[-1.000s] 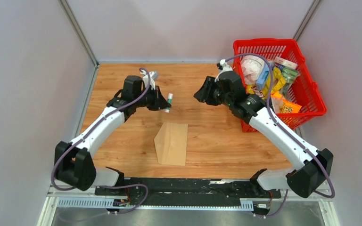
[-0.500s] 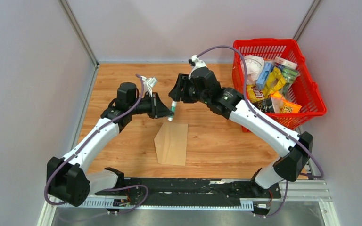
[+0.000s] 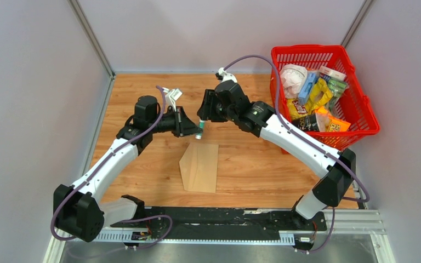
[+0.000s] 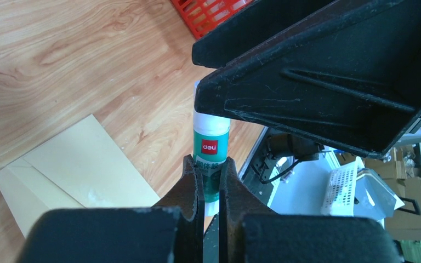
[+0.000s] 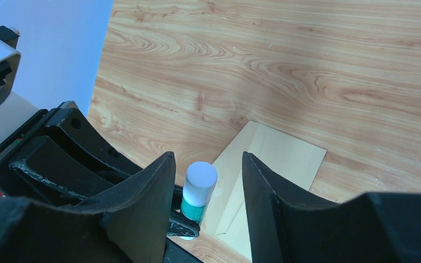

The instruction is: Place the letter into the envelope and seal it

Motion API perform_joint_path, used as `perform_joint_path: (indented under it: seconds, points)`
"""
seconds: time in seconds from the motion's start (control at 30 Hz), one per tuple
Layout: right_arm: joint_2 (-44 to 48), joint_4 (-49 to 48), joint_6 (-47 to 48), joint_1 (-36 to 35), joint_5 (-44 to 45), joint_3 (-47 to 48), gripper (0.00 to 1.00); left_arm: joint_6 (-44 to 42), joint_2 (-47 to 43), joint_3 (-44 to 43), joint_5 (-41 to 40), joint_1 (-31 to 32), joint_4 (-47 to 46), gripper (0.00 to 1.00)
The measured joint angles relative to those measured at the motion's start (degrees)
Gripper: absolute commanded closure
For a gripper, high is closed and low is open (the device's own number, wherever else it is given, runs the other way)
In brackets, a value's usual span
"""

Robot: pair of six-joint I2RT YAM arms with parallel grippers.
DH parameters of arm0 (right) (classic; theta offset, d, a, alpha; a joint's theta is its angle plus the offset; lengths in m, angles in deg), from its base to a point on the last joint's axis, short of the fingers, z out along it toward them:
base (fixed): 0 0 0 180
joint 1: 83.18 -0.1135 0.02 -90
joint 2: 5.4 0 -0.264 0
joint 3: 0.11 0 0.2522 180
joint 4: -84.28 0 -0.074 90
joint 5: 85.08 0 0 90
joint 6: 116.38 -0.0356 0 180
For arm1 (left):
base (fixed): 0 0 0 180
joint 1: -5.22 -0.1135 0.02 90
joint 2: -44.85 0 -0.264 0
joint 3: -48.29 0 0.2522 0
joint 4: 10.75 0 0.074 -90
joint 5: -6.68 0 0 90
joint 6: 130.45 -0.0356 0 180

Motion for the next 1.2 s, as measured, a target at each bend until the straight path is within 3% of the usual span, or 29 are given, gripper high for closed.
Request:
perform_joint_path:
  seconds: [0.37,0.83,1.2]
  points:
    - [-0.81,-0.07,-0.85,-0.11,-1.29,-0.02,0.56,0.35,0.22,0.00,-1.18,0.00,-0.15,1.00]
    - [-2.21,-0.07,-1.57,-0.11,-1.57,-0.04,0.75,1.03,1.03,1.14,-2.16,0.00,-0.79,1.00]
    - [-2.62,-0.02,-1.18,-0.09,-0.70,-0.04,0.78,1.62,1.33,1.95,-2.36,0.00,-1.68,1.00]
